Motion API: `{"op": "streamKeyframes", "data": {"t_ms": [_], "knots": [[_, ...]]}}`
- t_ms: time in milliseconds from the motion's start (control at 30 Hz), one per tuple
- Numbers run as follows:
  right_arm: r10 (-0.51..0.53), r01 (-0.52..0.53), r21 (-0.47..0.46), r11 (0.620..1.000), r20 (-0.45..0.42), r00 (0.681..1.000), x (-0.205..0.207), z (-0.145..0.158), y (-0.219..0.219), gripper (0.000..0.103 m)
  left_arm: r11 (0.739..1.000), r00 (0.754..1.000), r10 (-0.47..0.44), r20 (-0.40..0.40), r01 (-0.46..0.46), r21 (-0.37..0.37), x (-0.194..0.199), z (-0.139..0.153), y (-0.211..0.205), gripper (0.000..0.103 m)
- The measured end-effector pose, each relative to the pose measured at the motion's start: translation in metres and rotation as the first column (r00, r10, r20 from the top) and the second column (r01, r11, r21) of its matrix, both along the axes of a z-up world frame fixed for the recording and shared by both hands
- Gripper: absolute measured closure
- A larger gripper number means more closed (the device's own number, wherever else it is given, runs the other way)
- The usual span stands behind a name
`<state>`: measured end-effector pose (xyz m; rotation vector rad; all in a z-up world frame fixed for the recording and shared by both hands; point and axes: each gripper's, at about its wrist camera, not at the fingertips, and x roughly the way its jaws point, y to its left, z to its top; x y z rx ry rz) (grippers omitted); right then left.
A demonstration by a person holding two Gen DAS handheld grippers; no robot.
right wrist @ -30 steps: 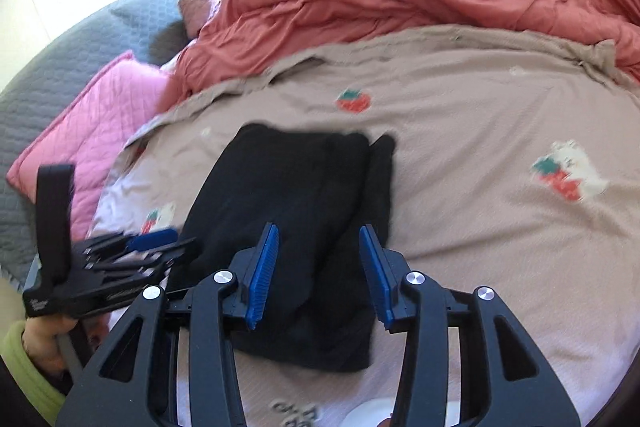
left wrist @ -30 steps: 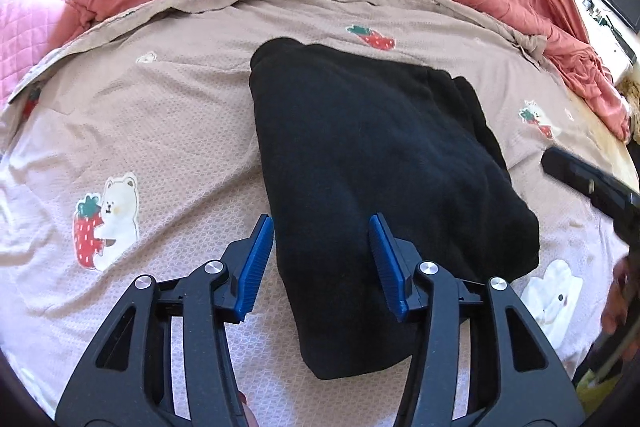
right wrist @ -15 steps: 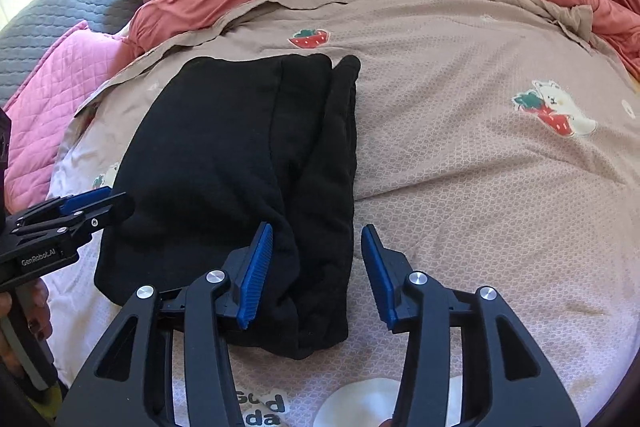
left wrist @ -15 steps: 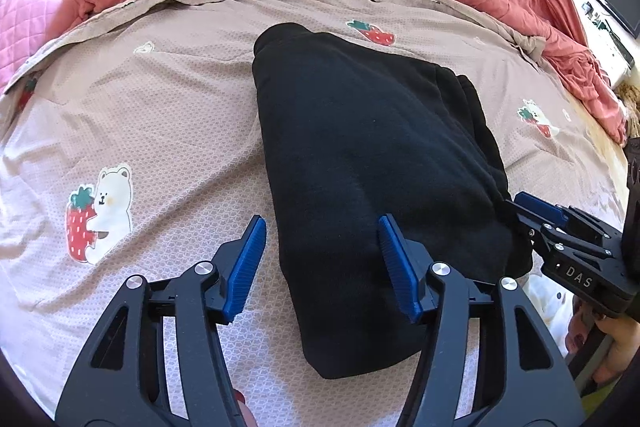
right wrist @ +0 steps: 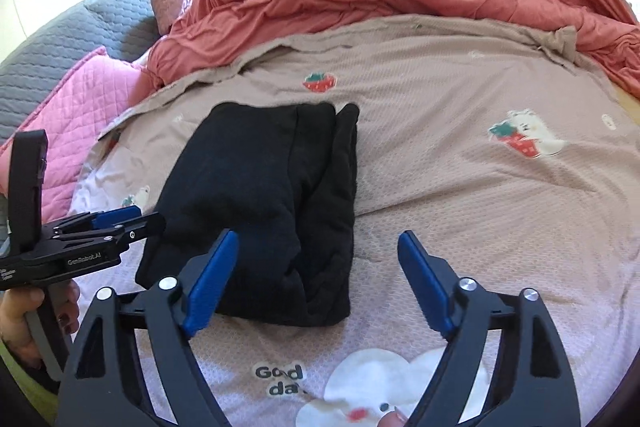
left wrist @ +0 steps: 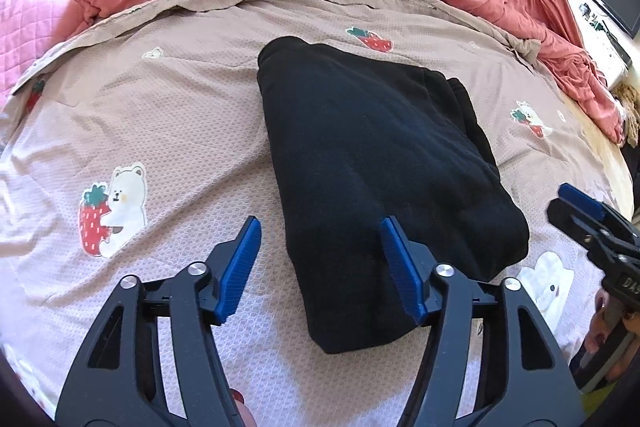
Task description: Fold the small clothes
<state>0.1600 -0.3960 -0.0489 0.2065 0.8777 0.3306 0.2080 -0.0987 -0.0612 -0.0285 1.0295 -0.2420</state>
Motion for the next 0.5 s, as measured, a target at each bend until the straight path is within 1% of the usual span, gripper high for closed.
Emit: {"op": "streamKeyframes", "data": {"t_ms": [67, 100, 167, 300, 333, 400, 433, 500], "knots": [[-0.004, 0.004, 0.009, 1.000, 0.008, 1.000, -0.001, 0.004, -0.004, 0.018, 1.000, 1.000, 0.008, 0.002, -0.007, -0.014, -0.001, 0.003, 0.004, 0.039], [-0.007, 0.007, 0.010, 1.000, 0.010, 1.000, 0.000, 0.005, -0.005, 0.017, 1.000, 1.000, 0.009, 0.002, -0.009, -0.019, -0.001, 0.003, 0.005, 0.034], [-0.018, 0.018, 0.007, 1.000, 0.013, 1.000, 0.005, 0.007, -0.008, 0.009, 1.000, 1.000, 0.012, -0.001, -0.012, -0.021, -0.001, 0.003, 0.007, 0.033], [-0.014, 0.014, 0.033, 0.999, -0.009, 1.000, 0.018, 0.004, -0.009, 0.008, 0.999, 0.999, 0.032, -0.017, -0.032, -0.020, 0.004, -0.003, 0.014, 0.031], [-0.004, 0.005, 0.040, 0.999, -0.018, 1.000, 0.022, 0.002, -0.008, 0.008, 0.999, 0.999, 0.035, -0.022, -0.035, -0.025, 0.004, -0.003, 0.016, 0.027], [0.020, -0.017, 0.053, 0.998, -0.045, 0.999, 0.031, -0.006, -0.003, 0.008, 0.998, 0.999, 0.040, -0.034, -0.042, -0.049, 0.007, -0.006, 0.019, 0.024], [0.038, -0.034, 0.066, 0.997, -0.058, 0.998, 0.036, -0.009, -0.001, 0.008, 0.997, 0.998, 0.040, -0.044, -0.043, -0.069, 0.009, -0.008, 0.020, 0.024], [0.072, -0.064, 0.083, 0.995, -0.094, 0.993, 0.046, -0.018, 0.005, 0.008, 0.991, 0.997, 0.039, -0.063, -0.047, -0.128, 0.014, -0.013, 0.023, 0.024]]}}
